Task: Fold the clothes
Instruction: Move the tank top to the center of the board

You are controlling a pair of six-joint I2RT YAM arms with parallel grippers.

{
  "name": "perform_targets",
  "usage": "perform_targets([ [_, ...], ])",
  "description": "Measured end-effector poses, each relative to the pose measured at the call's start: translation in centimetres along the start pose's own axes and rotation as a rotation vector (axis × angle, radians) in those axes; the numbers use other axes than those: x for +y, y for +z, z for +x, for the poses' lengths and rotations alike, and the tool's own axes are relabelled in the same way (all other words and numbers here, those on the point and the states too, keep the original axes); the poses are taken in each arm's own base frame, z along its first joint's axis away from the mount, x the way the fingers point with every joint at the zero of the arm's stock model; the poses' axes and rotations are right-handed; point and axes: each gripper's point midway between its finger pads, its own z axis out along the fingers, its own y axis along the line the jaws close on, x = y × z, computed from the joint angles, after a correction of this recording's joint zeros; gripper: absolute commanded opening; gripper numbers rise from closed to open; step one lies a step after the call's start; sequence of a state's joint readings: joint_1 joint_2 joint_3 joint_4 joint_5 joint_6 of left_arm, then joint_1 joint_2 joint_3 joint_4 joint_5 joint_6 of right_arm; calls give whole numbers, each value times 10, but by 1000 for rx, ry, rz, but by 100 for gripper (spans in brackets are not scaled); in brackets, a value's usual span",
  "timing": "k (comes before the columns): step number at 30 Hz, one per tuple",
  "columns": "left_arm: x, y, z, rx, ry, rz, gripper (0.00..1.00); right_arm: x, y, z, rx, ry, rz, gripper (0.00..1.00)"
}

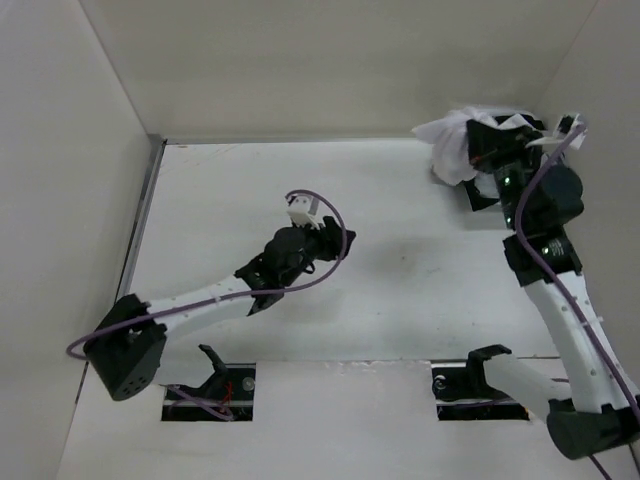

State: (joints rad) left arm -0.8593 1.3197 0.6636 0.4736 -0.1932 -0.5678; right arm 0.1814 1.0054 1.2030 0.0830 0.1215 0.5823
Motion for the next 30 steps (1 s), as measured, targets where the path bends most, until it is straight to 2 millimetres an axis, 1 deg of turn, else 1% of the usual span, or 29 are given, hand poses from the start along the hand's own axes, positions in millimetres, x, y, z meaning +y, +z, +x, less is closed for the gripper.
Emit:
perform_targets([
  [1, 1, -6, -18, -41, -19, -11, 55, 13, -11, 14, 33, 24, -45, 17],
  [2, 4, -13, -35, -81, -41, -24, 56, 23, -23, 31, 73, 50, -85, 24],
  [3, 8, -20, -52, -121, -64, -40, 57, 31, -35, 52, 120, 79, -120, 35],
  [4, 13, -27, -66, -155, -84, -55, 57, 33, -45, 79, 180, 100, -141, 45],
  [5, 20, -35, -80, -191, -104, -75, 58, 33, -56, 114, 254, 112, -155, 53],
  [6, 27, -42, -92, -219, -121, -94, 58, 24, -68, 155, 349, 108, -145, 60],
  [7, 35, -48, -101, -244, -134, -116, 59, 12, -81, 194, 438, 98, -120, 64],
  [8, 44, -54, -106, -260, -145, -141, 59, -8, -100, 239, 550, 73, -79, 66],
  [9, 53, -58, -107, -261, -149, -166, 59, -33, -123, 279, 661, 40, -23, 66],
  [10, 65, -60, -104, -253, -152, -199, 59, -56, -147, 305, 747, 11, 29, 65],
  [11, 77, -61, -96, -230, -153, -237, 58, -79, -170, 325, 819, -18, 86, 59],
  [12, 90, -60, -86, -197, -152, -275, 57, -97, -188, 335, 866, -36, 130, 50],
  [13, 102, -59, -74, -159, -153, -312, 55, -107, -198, 339, 886, -45, 156, 40],
  [14, 114, -57, -60, -113, -153, -349, 52, -112, -203, 338, 891, -45, 174, 32],
  [15, 124, -57, -43, -58, -153, -383, 50, -111, -203, 336, 884, -43, 176, 27],
  [17, 139, -58, -9, 53, -148, -431, 45, -106, -200, 331, 865, -24, 169, 27],
  [18, 143, -60, 5, 98, -146, -445, 43, -105, -199, 332, 866, -19, 170, 30],
  [19, 145, -64, 19, 142, -144, -457, 42, -104, -201, 335, 877, -19, 172, 36],
  [21, 148, -73, 42, 213, -144, -475, 41, -102, -211, 348, 929, -35, 167, 49],
  [22, 147, -76, 50, 239, -146, -479, 41, -100, -219, 356, 968, -50, 162, 53],
  [24, 144, -82, 67, 290, -148, -479, 42, -99, -231, 373, 1041, -83, 157, 57],
  [25, 141, -84, 75, 311, -145, -473, 44, -97, -236, 380, 1073, -95, 154, 58],
  [27, 138, -86, 88, 347, -140, -469, 44, -91, -242, 393, 1131, -114, 143, 54],
  [30, 142, -83, 101, 384, -139, -482, 36, -76, -247, 408, 1187, -133, 114, 41],
])
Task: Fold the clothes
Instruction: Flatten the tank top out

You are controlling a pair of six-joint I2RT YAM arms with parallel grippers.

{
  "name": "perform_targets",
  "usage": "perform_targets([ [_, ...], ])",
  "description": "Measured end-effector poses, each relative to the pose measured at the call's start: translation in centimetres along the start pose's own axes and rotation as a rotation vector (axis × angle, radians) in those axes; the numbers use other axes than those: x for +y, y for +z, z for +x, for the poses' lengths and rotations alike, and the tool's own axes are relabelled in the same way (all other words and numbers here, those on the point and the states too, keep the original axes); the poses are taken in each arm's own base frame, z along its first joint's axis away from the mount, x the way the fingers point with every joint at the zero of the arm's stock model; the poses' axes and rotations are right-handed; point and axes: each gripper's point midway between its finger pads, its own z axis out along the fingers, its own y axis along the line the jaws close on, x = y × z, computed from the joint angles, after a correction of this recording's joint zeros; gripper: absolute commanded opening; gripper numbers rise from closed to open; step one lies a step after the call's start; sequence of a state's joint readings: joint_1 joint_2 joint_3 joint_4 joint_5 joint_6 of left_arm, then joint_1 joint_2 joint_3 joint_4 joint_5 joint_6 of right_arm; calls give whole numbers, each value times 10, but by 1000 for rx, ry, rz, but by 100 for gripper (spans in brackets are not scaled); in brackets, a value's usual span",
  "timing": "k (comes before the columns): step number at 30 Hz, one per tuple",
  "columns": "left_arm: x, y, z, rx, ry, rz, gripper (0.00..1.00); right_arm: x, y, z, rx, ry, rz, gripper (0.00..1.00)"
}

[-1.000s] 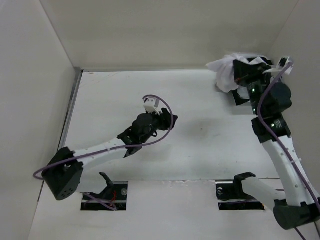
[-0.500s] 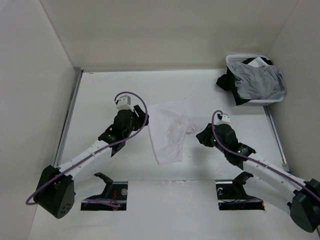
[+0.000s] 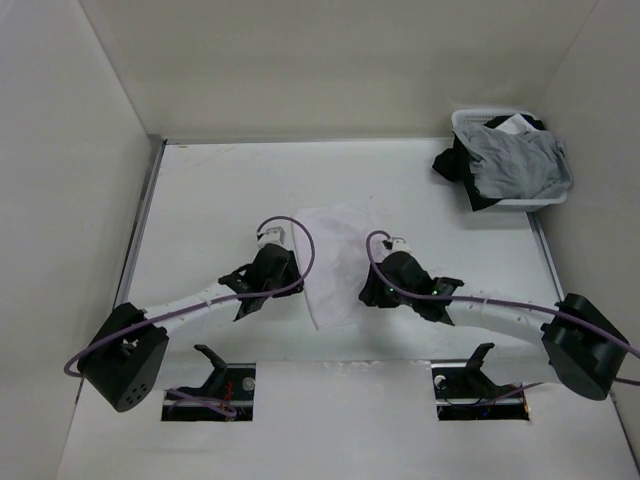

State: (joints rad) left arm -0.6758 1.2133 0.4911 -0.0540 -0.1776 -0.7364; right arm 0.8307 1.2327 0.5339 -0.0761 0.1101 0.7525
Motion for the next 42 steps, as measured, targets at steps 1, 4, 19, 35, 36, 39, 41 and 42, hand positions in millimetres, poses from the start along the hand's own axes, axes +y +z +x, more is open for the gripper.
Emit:
perform_targets([
  [1, 1, 2, 4, 12, 5, -6, 34, 7, 2, 4, 14, -13, -9, 38],
  [4, -13, 0, 17, 31, 62, 22, 31, 20, 3, 15, 30, -29, -22, 39],
  [19, -31, -13, 70, 59, 160, 33, 42, -5, 17, -10, -84, 45, 90, 53],
  [35, -32, -8, 65, 21, 77, 64, 26, -51, 34, -91, -303, 244, 157, 49],
  [36, -32, -7, 65, 21, 73, 67, 26, -54, 35, -92, -306, 255, 164, 49],
  [39, -34, -4, 63, 20, 61, 75, 24, -63, 39, -92, -303, 279, 187, 46],
  [41, -34, -3, 62, 20, 57, 77, 22, -70, 44, -88, -289, 290, 207, 44],
  [42, -33, -2, 61, 21, 54, 77, 20, -73, 46, -86, -280, 294, 217, 44],
])
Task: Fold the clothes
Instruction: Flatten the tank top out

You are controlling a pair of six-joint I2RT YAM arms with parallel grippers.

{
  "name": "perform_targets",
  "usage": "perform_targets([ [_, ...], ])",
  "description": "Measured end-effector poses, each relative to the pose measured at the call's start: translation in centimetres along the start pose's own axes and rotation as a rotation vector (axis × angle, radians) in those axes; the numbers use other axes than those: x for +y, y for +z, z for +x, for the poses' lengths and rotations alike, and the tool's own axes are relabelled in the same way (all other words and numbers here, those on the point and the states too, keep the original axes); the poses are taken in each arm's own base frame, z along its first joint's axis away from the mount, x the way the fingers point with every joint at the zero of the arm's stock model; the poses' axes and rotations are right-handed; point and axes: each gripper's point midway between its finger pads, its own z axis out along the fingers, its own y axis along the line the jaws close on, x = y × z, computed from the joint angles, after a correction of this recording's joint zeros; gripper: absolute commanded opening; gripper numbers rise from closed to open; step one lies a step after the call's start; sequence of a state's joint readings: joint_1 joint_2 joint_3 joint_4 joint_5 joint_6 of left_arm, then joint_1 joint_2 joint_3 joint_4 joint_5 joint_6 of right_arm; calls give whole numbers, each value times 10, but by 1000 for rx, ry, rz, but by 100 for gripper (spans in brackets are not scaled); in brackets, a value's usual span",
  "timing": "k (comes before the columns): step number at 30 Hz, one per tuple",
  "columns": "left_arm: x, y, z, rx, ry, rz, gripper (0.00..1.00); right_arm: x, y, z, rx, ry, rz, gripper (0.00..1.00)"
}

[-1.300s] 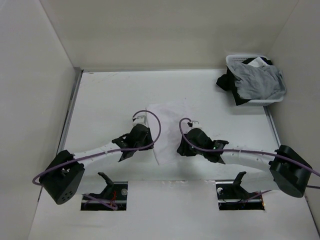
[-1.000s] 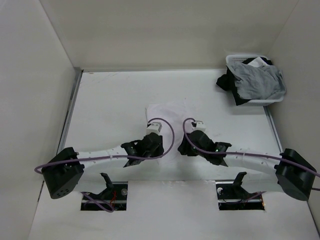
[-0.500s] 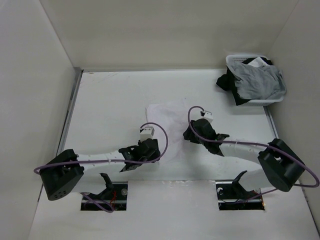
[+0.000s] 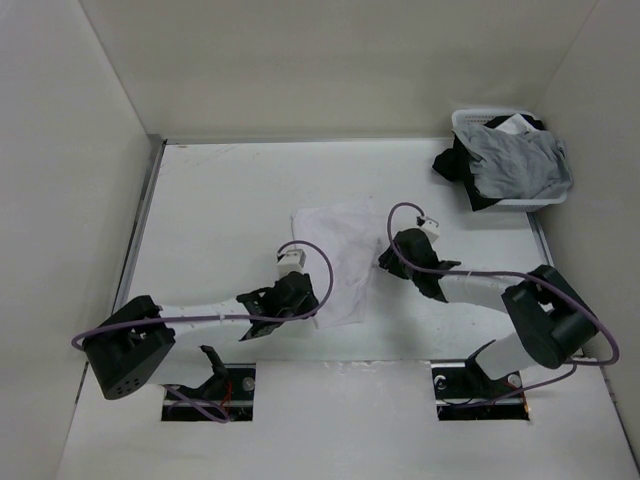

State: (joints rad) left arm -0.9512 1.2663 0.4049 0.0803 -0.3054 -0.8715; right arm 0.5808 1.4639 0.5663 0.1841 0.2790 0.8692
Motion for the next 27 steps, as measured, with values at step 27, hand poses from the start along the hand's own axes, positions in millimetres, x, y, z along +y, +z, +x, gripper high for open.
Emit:
perform_targets([
  [27, -17, -118, -203, -506, -96, 115, 0, 152, -310, -169, -490, -99, -566, 5],
])
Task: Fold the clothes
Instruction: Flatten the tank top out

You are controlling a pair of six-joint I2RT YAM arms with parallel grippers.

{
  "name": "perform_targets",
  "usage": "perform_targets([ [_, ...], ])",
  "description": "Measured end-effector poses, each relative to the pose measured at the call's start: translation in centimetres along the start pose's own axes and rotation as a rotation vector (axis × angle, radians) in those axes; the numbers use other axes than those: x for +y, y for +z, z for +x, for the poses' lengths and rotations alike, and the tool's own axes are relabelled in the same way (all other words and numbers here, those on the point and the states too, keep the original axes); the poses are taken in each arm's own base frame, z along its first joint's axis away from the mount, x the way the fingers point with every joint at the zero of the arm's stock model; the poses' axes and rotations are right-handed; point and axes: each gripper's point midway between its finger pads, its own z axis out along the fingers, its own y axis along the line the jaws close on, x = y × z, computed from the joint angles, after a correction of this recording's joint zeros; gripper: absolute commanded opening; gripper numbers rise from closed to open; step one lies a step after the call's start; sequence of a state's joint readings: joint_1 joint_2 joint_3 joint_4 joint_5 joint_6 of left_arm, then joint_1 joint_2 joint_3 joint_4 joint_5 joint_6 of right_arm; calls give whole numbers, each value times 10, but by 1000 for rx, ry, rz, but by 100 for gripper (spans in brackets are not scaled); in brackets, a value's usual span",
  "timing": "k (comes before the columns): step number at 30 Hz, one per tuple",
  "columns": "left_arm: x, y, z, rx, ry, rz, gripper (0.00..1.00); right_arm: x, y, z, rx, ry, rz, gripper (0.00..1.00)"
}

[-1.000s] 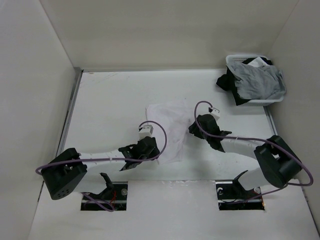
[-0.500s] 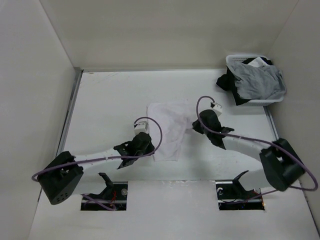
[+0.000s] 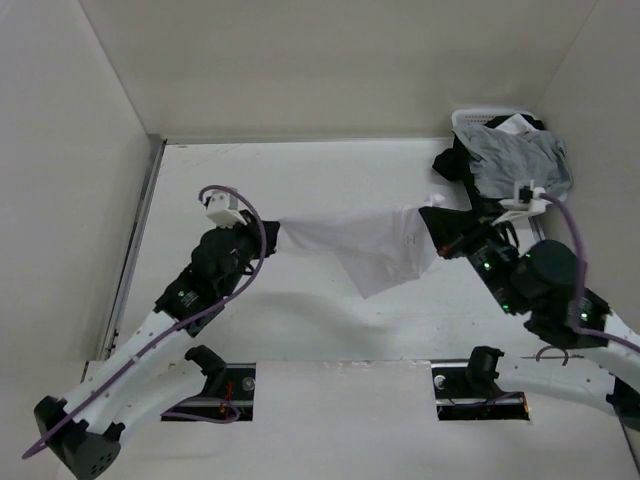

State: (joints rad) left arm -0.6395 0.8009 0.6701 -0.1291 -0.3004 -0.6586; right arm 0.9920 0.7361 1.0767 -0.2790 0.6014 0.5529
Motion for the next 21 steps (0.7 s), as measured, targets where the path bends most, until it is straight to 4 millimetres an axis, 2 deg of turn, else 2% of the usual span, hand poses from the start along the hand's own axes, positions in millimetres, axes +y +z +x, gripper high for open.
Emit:
perform_targets([
  [2, -17, -19, -35, -78, -1, 47, 0, 24, -22, -22, -13, -7, -68, 6],
  [5, -38, -50, -73, -167, -5, 116, 1, 50, -49, -44, -8, -8, -151, 7],
  [7, -44, -66, -84, -196, -6, 150, 1, 57, -57, -50, -1, -10, -177, 7],
  [10, -42, -75, -78, -179, 10, 159, 2, 53, -57, -40, 12, -38, -151, 8],
  [13, -29, -67, -51, -110, 42, 119, 3, 47, -49, -6, 57, -97, -119, 10],
  [17, 5, -43, -5, 23, 103, -2, 3, 27, -24, 58, 142, -187, -41, 9],
  [19, 22, -28, 15, 89, 124, -70, 3, -2, 1, 96, 206, -208, 33, 8],
  [21, 40, -13, 29, 138, 131, -139, 3, -44, 27, 132, 276, -214, 130, 7],
])
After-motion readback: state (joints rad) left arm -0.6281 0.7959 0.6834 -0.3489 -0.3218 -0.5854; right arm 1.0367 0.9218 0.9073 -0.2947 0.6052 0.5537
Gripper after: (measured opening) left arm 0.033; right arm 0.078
